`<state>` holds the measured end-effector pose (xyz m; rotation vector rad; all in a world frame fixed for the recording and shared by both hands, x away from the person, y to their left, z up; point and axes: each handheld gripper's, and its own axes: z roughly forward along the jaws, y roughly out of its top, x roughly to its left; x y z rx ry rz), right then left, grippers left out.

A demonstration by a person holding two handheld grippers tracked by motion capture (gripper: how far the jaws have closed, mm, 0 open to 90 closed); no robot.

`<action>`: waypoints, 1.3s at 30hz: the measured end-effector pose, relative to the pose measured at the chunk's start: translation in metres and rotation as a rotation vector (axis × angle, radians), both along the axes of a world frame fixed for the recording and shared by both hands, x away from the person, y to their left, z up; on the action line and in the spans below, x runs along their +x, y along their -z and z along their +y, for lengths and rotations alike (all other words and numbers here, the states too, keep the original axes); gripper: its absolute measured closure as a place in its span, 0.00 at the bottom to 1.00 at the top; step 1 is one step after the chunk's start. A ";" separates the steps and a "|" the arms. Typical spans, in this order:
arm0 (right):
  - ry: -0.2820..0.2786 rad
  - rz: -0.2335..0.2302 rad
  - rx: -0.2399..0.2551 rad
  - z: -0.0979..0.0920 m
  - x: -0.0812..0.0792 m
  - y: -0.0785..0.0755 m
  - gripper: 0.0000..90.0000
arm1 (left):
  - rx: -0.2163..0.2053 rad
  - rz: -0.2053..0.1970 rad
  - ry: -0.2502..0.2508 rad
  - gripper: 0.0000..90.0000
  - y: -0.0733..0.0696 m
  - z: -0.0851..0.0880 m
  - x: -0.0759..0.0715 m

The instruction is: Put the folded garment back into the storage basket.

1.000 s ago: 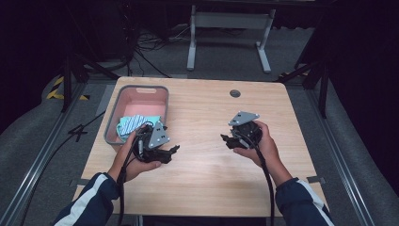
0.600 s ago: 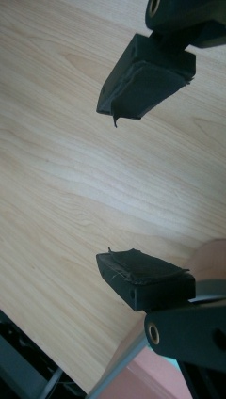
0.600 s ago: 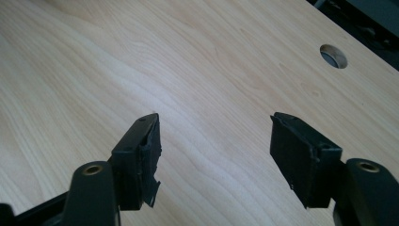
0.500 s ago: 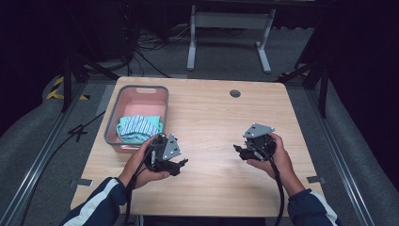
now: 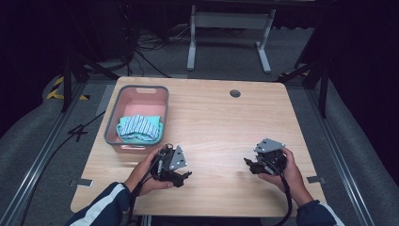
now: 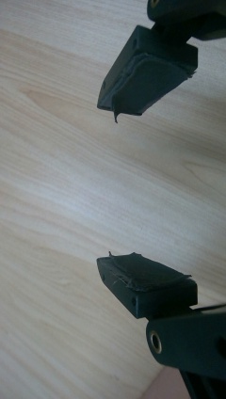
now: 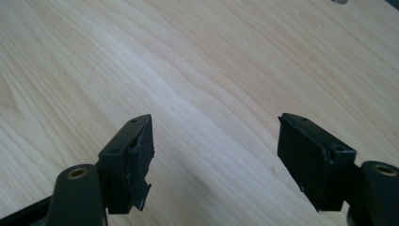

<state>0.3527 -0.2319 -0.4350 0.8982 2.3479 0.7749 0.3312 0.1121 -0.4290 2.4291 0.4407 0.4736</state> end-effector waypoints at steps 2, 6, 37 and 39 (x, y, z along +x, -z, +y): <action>0.004 0.003 0.001 -0.002 -0.002 0.002 0.31 | 0.014 0.003 0.005 0.23 0.005 -0.001 0.000; 0.017 0.018 0.012 -0.012 -0.008 0.011 0.30 | 0.023 0.034 0.006 0.22 0.017 -0.002 0.001; 0.132 0.094 0.256 -0.081 -0.050 0.051 0.22 | -0.162 0.188 -0.054 0.17 0.054 0.014 0.002; 0.133 0.095 0.258 -0.081 -0.050 0.051 0.22 | -0.161 0.186 -0.055 0.17 0.054 0.014 0.002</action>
